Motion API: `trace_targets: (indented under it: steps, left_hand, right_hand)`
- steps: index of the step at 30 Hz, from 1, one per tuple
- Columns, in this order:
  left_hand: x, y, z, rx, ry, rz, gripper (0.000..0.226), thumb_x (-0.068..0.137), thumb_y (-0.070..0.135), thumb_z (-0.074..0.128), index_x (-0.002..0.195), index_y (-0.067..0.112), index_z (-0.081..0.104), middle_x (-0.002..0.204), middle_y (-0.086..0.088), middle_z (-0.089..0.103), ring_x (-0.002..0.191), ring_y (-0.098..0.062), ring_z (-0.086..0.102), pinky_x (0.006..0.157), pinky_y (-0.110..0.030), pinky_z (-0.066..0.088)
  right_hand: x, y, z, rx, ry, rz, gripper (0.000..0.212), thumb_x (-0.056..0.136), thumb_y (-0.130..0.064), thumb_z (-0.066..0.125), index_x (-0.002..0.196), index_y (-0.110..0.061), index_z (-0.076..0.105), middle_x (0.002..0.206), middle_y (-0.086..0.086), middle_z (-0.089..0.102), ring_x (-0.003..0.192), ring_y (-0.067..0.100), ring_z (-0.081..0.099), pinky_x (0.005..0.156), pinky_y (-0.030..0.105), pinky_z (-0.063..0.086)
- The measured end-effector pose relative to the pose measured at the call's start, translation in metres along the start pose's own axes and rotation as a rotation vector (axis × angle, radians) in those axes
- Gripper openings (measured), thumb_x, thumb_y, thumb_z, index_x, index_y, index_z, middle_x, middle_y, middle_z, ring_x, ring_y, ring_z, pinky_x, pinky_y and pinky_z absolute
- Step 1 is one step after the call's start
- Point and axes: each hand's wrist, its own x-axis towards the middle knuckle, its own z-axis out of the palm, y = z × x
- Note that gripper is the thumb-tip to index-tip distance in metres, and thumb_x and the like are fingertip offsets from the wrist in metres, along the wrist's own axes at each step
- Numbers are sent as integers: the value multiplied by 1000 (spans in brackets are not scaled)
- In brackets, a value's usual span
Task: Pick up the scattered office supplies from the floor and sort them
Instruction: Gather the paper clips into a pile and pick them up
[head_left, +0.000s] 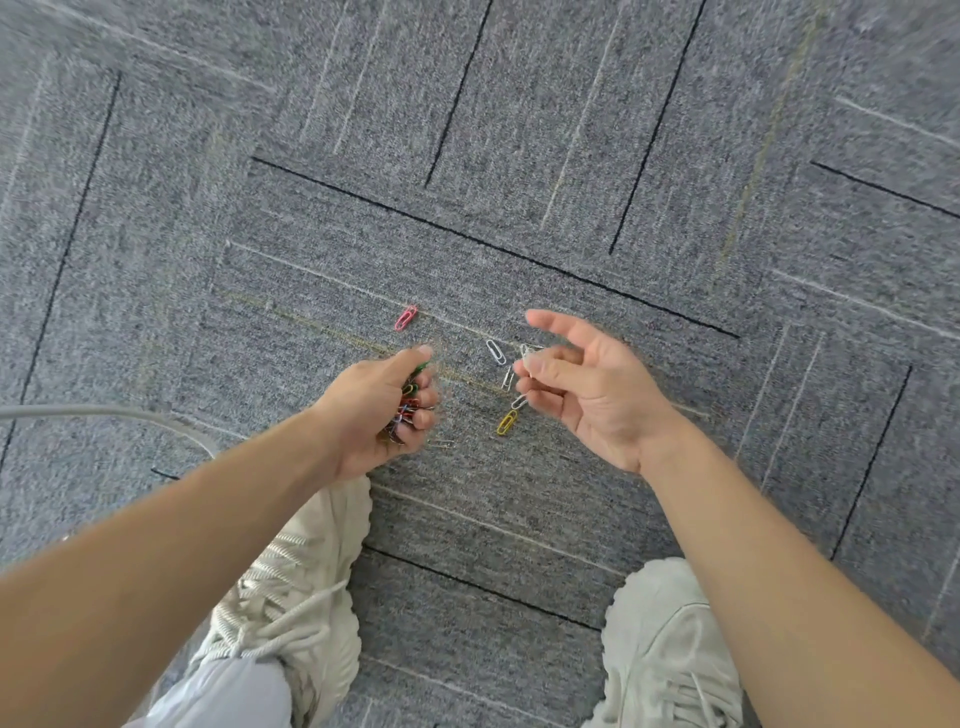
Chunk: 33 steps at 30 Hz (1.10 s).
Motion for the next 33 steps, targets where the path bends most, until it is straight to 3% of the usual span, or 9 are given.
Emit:
trace_targets:
  steps: [4,7,11,16,22,25,27,30,33]
  left_hand:
    - [-5,0,-15,-86,7,-9,36,100,33,52,68,19,44,59,3,41,45,-9,37,37,-16,22]
    - [-7,-1,-23,-186,-9,-27,38,100,31,50,64,20,42,57,4,36,42,-8,34,40,-16,17]
    - [-9,2,-30,-260,-10,-25,39,98,31,53,62,21,42,59,5,33,42,-8,32,36,-16,20]
    - [-12,9,-35,-319,-2,-7,39,99,30,51,62,20,43,56,5,36,41,-8,33,33,-16,23]
    - [-13,14,-36,-325,7,6,39,99,28,50,61,21,43,54,5,37,41,-8,34,34,-15,22]
    - [-12,16,-35,-312,16,7,39,99,29,50,61,21,43,55,5,37,41,-8,34,34,-15,23]
    - [-11,16,-33,-300,17,12,38,99,30,50,63,21,43,56,5,38,42,-8,35,35,-15,23]
    - [-9,15,-32,-267,16,23,36,99,31,51,65,21,43,58,5,39,43,-8,35,36,-16,22]
    - [-5,12,-28,-221,22,23,35,99,31,52,67,21,43,59,4,39,43,-8,36,37,-16,21]
  right_hand:
    - [29,-7,41,-759,61,-168,12,97,-10,59,104,-13,67,86,5,70,74,14,67,66,23,57]
    - [59,-8,73,-1287,47,-431,12,99,-16,56,100,-16,67,85,-2,66,73,16,63,66,25,54]
    - [87,-5,96,-1689,-27,-586,14,98,-6,54,100,-8,67,95,4,59,81,22,60,74,38,55]
    - [88,-9,104,-1916,-126,-606,13,99,0,49,92,-5,59,86,4,51,72,22,59,61,32,50]
    - [85,-15,118,-2038,-125,-458,20,99,4,39,99,-5,57,85,4,40,72,22,48,64,32,41]
    - [86,-11,122,-2047,-111,-352,16,94,5,46,100,-7,54,95,7,43,76,23,48,66,36,41]
    - [86,-13,111,-1847,-94,-291,7,97,-5,51,91,-5,55,95,6,57,71,15,53,62,35,47]
    - [70,-14,80,-1224,-18,-233,13,97,-16,56,88,-7,62,81,3,66,58,0,56,53,16,46]
    - [37,-13,45,-401,11,-144,16,90,2,62,79,-9,55,73,7,63,63,15,58,57,23,48]
